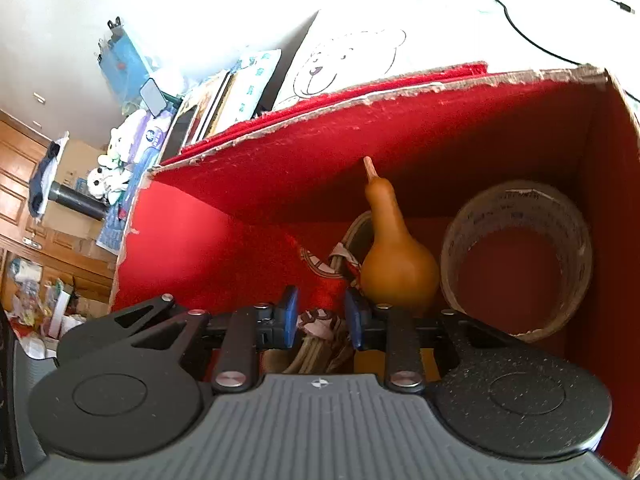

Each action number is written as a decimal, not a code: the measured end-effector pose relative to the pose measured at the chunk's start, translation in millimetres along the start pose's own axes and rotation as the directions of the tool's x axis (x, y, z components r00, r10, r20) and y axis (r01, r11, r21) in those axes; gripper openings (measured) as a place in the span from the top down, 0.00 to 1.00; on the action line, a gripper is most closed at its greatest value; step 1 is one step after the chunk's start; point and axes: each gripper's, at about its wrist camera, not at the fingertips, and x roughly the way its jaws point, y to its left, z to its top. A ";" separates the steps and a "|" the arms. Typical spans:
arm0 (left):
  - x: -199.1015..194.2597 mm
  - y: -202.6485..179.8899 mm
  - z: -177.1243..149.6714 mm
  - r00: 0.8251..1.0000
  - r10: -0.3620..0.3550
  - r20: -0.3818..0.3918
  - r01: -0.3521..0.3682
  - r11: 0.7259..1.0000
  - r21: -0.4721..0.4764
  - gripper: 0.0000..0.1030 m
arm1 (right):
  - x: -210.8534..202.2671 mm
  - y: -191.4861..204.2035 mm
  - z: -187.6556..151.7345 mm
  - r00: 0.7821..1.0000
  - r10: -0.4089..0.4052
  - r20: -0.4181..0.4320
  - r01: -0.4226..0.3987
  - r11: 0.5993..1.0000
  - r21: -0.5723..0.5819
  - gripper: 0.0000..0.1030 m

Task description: Organize objects

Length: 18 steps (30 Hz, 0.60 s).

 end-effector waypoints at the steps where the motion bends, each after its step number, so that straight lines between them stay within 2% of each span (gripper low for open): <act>1: 0.0 -0.7 -0.6 1.000 0.003 0.001 -0.003 1.000 0.008 0.35 | 0.2 0.1 0.2 1.000 -0.003 0.003 0.003 1.000 0.000 0.74; 7: -1.0 1.8 -3.4 1.000 -0.003 0.004 0.003 1.000 0.014 0.28 | 0.5 -0.5 -1.0 0.999 -0.002 0.036 0.002 1.000 0.015 0.76; 10: -2.4 4.3 -4.4 1.000 0.002 0.008 -0.002 1.000 0.003 0.18 | -1.6 -0.8 -2.5 0.998 -0.001 0.057 0.000 1.000 0.020 0.76; 18: -6.5 11.7 -9.8 1.000 0.023 0.013 -0.023 0.999 -0.025 0.18 | -5.2 -3.6 -4.4 0.994 0.017 0.104 -0.021 0.999 0.043 0.77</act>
